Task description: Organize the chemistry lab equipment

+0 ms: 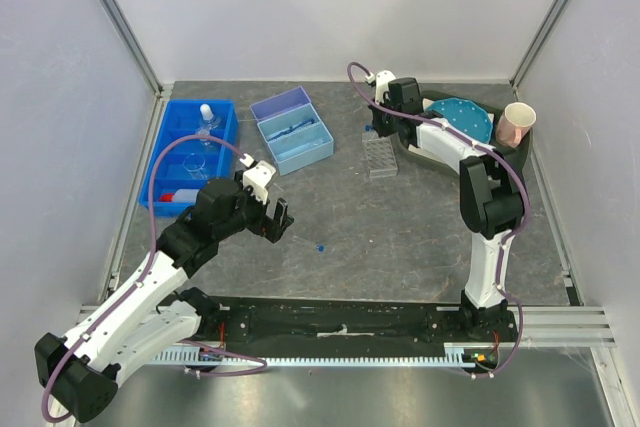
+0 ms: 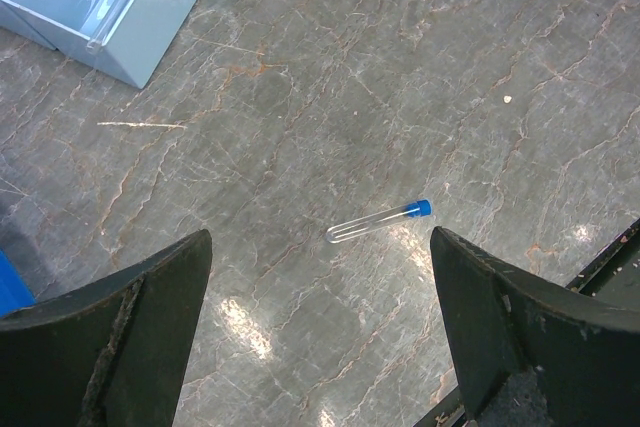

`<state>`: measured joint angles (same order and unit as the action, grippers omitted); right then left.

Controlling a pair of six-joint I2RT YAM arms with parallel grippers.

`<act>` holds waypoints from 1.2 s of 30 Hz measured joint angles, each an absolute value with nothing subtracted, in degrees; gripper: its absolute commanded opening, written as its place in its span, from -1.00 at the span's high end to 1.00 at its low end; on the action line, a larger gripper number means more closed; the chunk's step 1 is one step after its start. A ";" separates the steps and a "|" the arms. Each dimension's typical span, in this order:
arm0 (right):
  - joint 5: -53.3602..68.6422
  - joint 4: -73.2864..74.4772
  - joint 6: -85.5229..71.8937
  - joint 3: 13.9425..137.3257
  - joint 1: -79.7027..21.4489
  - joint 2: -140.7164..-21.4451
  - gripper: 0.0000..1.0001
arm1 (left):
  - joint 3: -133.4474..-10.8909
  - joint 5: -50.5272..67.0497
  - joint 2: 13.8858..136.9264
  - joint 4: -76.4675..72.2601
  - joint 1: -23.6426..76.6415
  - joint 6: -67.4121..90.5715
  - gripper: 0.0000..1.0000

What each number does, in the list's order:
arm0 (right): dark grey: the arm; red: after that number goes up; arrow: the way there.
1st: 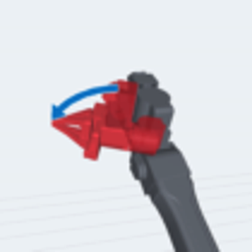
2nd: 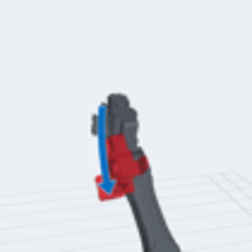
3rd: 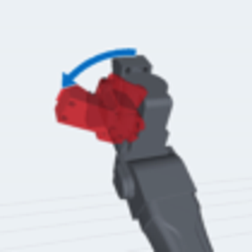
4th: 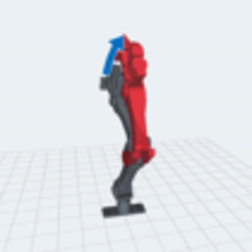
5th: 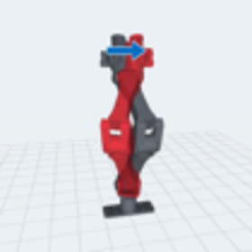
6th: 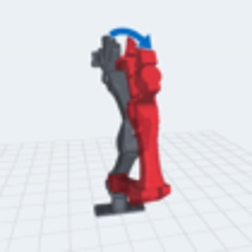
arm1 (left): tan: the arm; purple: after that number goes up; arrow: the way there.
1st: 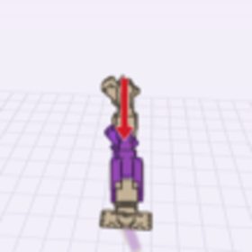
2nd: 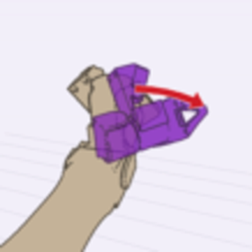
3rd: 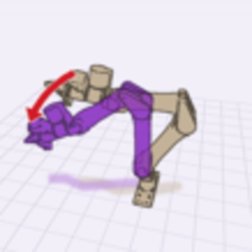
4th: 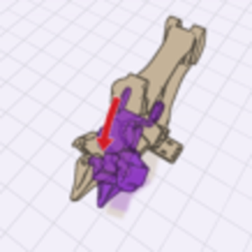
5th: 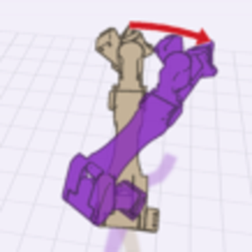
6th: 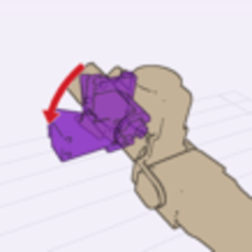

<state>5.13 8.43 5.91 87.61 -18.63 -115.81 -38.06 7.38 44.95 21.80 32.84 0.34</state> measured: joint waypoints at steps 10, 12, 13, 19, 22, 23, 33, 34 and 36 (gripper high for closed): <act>4.60 8.99 6.07 87.68 -18.63 -117.64 0.57 | -38.06 7.38 44.95 21.80 32.86 0.32 -0.91; 4.58 9.15 6.26 87.68 -18.63 -118.06 0.41 | -38.06 7.38 44.95 21.80 32.84 0.32 -0.91; 4.58 9.37 6.37 87.68 -18.63 -118.19 0.34 | -38.06 7.38 44.95 21.80 32.84 0.32 -0.91; 4.62 10.31 6.55 87.68 -18.63 -118.24 0.05 | -38.06 7.40 44.95 21.80 32.84 0.32 -0.91; 4.64 10.59 6.68 87.68 -18.63 -117.89 0.03 | -38.06 7.42 44.95 21.82 32.84 0.32 -0.91; 4.62 10.76 6.70 87.68 -18.63 -117.51 0.02 | -38.06 7.42 44.95 21.80 32.86 0.32 -0.91; 6.68 11.57 8.21 86.37 -18.59 -104.14 -0.17 | -37.87 8.75 45.15 21.63 32.84 0.30 -0.86; 8.56 11.60 9.45 85.58 -18.52 -102.00 -0.17 | -37.63 9.67 45.32 21.45 32.82 0.10 -0.83; 12.88 12.01 11.99 83.61 -18.50 -97.84 -0.15 | -36.88 11.94 45.76 20.80 32.82 -0.40 -0.74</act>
<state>12.88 12.01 11.99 83.61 -18.50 -97.84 -36.88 11.94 45.76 20.80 32.82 -0.40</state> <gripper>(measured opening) 0.584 0.925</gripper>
